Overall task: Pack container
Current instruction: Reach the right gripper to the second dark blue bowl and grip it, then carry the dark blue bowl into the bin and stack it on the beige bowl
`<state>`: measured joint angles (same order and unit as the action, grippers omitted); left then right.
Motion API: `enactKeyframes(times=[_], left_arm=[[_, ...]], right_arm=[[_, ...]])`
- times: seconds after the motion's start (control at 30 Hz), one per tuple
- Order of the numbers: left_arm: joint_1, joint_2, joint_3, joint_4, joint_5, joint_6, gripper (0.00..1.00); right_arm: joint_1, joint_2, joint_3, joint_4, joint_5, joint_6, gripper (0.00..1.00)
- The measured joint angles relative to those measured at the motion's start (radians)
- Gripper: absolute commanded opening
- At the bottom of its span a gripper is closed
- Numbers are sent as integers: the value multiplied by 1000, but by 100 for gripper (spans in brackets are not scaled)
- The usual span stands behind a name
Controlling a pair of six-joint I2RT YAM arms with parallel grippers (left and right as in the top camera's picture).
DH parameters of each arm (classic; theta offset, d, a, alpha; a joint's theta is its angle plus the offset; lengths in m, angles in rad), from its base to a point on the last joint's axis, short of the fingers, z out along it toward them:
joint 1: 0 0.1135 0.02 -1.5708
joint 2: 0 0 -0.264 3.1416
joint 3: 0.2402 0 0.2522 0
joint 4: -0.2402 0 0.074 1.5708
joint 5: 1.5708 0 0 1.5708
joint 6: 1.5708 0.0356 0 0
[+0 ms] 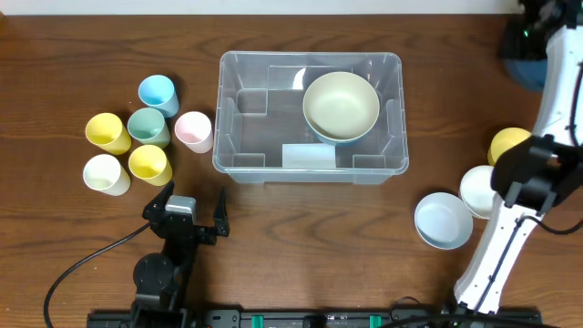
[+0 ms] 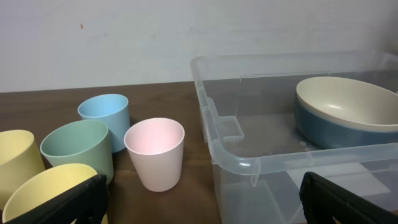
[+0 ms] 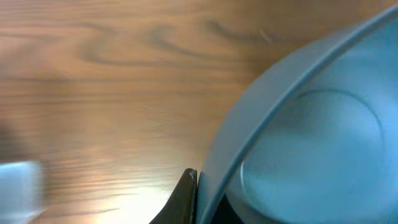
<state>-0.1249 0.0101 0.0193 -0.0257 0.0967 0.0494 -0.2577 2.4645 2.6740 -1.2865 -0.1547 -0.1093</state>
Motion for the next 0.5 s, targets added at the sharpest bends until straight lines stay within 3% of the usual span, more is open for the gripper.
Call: enactKeyframes(times=[0.5], left_arm=[[0, 0, 0, 0, 0, 0, 98]], right_arm=[[480, 0, 343, -266, -84, 14, 1]])
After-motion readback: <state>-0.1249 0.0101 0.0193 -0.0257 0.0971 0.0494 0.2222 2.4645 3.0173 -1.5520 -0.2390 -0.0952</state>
